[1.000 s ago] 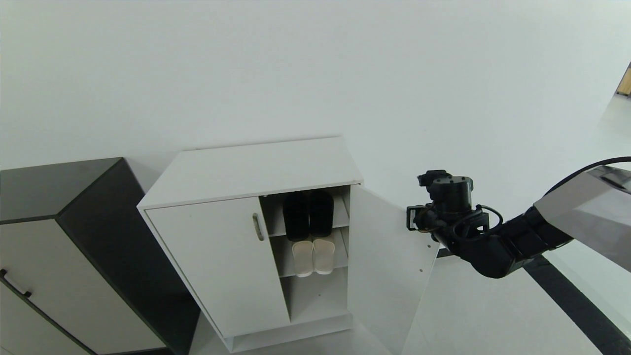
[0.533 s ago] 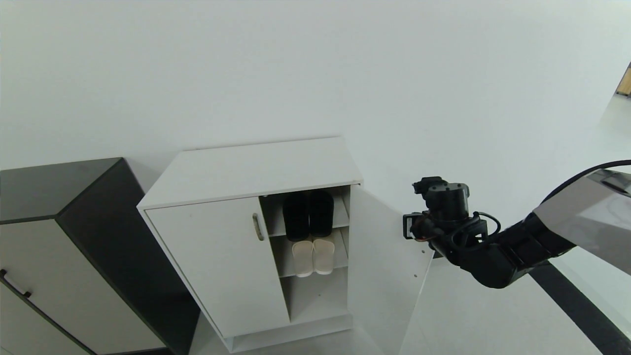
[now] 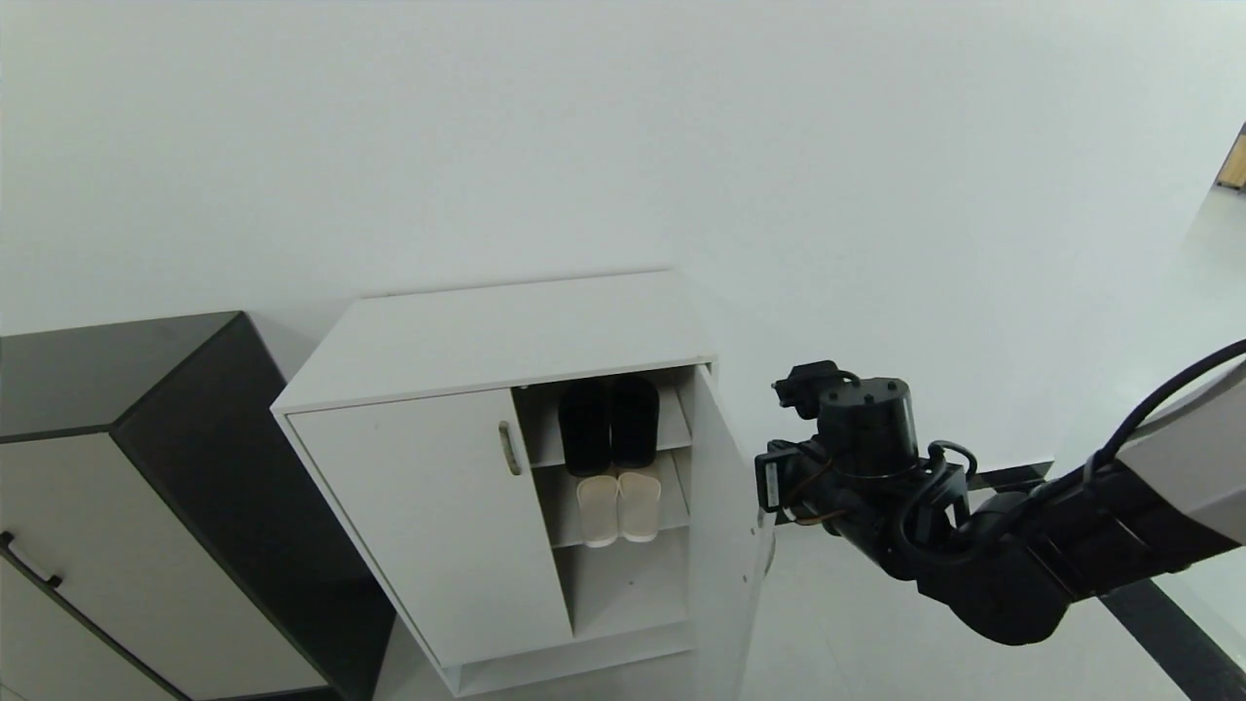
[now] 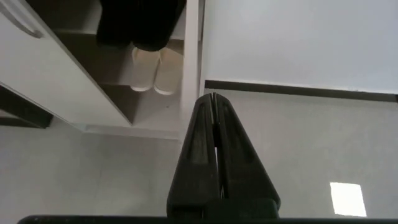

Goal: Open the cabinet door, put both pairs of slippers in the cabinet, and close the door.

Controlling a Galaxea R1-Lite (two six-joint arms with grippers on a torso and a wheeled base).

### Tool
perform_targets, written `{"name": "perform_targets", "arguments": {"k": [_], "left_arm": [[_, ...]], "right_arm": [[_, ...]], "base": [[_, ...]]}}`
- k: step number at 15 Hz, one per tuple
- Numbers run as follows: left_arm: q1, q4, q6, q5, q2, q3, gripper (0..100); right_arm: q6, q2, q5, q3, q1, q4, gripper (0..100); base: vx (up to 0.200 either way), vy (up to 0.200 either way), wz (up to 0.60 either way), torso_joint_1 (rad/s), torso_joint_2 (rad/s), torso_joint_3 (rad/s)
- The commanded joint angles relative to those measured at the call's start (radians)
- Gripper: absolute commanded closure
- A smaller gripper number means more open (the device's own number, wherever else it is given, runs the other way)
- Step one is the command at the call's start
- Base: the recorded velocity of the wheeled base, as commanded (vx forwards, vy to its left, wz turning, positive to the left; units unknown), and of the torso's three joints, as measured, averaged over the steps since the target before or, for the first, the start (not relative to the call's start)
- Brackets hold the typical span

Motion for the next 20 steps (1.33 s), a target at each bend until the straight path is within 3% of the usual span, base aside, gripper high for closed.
{"name": "perform_targets", "arguments": {"k": [1, 10, 15, 17, 20], "left_arm": [[0.0, 0.0, 0.0, 0.0, 0.0, 0.0, 100], [0.0, 0.0, 0.0, 0.0, 0.0, 0.0, 100], [0.0, 0.0, 0.0, 0.0, 0.0, 0.0, 100], [0.0, 0.0, 0.0, 0.0, 0.0, 0.0, 100], [0.0, 0.0, 0.0, 0.0, 0.0, 0.0, 100]], "right_arm": [[0.003, -0.052, 0.006, 0.016, 0.014, 0.001, 100], [-0.115, -0.043, 0.023, 0.116, 0.022, -0.084, 100], [-0.115, -0.043, 0.028, 0.128, 0.034, -0.093, 100], [-0.113, -0.042, 0.034, 0.137, 0.033, -0.136, 100], [-0.115, -0.033, 0.118, 0.177, 0.022, -0.24, 100]], "base": [[0.0, 0.0, 0.0, 0.0, 0.0, 0.0], [0.0, 0.0, 0.0, 0.0, 0.0, 0.0], [0.0, 0.0, 0.6, -0.001, 0.0, 0.001], [0.0, 0.0, 0.0, 0.0, 0.0, 0.0], [0.0, 0.0, 0.0, 0.0, 0.0, 0.0]]}}
